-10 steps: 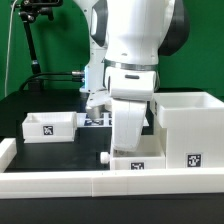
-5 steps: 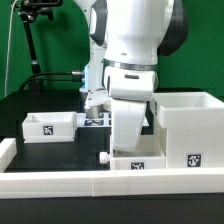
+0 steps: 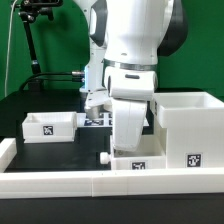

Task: Assemble drawer

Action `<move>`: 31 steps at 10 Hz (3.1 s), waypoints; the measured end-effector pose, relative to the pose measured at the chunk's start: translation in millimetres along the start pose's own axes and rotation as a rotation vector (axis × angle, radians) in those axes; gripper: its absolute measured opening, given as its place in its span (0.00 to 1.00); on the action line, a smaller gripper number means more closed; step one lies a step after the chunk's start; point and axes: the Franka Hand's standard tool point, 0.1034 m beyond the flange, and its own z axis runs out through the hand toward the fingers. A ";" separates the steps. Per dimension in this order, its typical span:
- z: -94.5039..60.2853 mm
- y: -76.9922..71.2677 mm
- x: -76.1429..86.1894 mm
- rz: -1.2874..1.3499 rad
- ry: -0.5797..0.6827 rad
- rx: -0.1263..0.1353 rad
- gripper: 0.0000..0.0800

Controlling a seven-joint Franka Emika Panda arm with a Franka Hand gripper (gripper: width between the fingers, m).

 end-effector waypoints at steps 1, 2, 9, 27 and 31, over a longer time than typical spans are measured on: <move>0.0 0.1 1.1 0.003 0.002 -0.005 0.05; 0.5 -0.3 1.8 0.011 0.004 -0.010 0.05; -0.1 0.0 5.5 0.022 0.003 -0.008 0.05; -21.6 3.9 -67.6 0.018 -0.026 0.056 0.81; -10.9 1.6 -82.4 -0.058 0.072 0.059 0.81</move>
Offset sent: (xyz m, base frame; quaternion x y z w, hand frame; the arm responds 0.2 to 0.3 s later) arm 0.0031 0.0084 -0.0034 -0.0102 0.0006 0.0022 0.9999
